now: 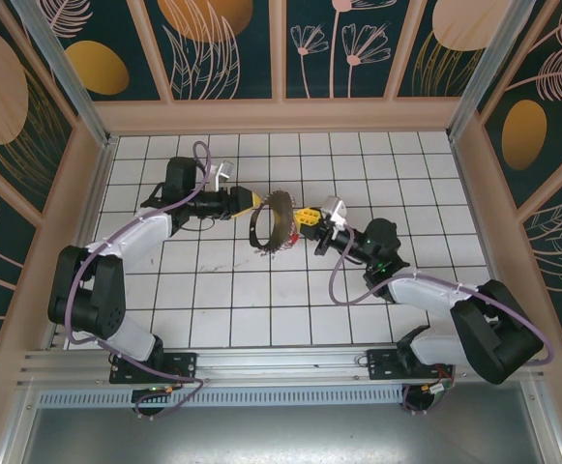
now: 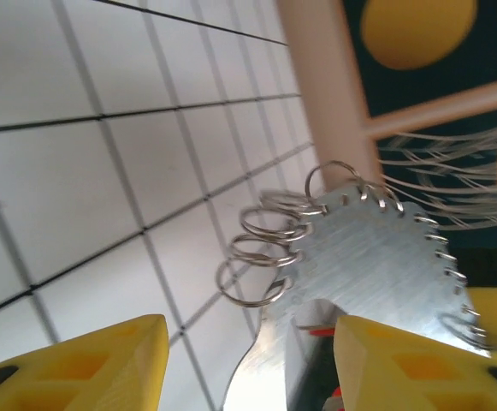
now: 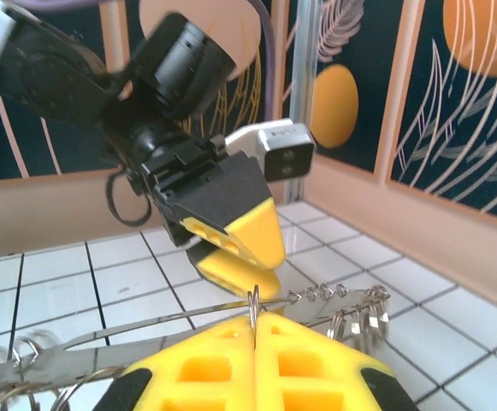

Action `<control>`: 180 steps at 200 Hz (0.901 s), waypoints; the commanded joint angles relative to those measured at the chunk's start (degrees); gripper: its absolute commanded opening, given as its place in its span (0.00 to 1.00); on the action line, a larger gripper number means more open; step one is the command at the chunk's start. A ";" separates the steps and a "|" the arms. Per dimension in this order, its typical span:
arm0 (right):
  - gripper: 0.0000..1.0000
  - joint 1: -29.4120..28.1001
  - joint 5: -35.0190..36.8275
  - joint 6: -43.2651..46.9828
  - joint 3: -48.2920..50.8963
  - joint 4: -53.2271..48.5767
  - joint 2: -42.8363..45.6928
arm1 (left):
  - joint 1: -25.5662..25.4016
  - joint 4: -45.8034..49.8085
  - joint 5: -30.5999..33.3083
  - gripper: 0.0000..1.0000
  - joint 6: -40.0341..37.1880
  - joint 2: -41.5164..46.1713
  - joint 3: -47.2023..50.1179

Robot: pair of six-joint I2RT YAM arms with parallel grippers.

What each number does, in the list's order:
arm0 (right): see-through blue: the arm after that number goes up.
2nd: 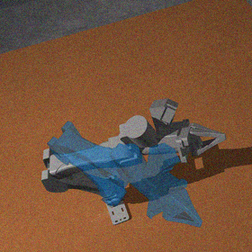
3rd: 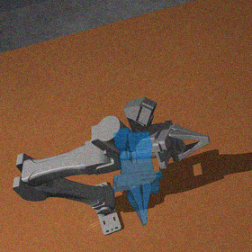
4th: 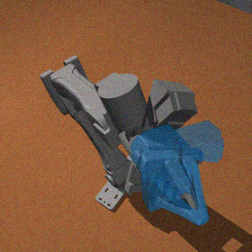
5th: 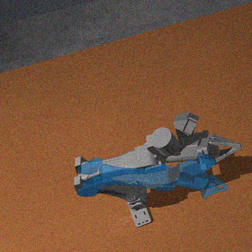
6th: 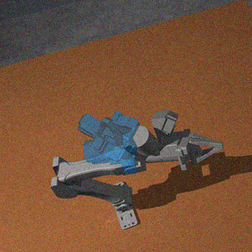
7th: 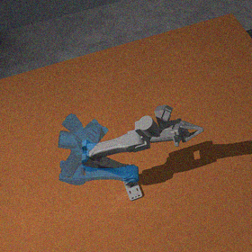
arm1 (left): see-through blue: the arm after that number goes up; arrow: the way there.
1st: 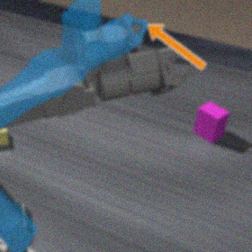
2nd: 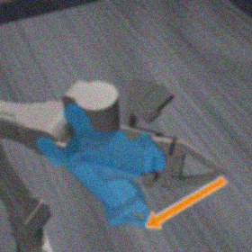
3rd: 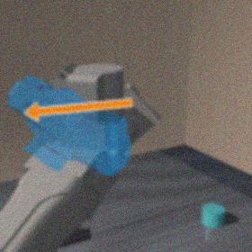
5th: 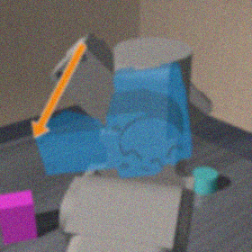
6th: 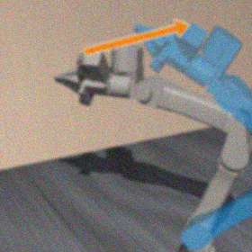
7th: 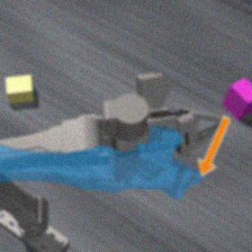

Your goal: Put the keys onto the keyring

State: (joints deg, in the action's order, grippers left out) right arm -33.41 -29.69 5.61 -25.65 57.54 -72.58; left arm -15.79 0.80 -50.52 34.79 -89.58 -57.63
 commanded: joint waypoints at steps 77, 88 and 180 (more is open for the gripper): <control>0.00 1.59 -11.84 7.31 -6.81 -23.21 -4.65 | -2.81 -21.26 -4.80 0.39 -25.89 14.39 12.97; 0.00 1.58 -12.87 9.18 -6.78 -23.22 -5.00 | -5.03 -20.15 -8.24 0.40 -37.67 16.03 15.45; 0.00 1.23 -20.27 14.36 -9.09 -26.73 -10.43 | -13.64 -28.14 -4.35 0.33 -52.95 10.25 22.31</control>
State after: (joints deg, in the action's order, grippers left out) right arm -31.97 -45.69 19.66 -32.53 30.15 -80.75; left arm -28.27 -23.38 -55.20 -14.44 -76.16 -34.85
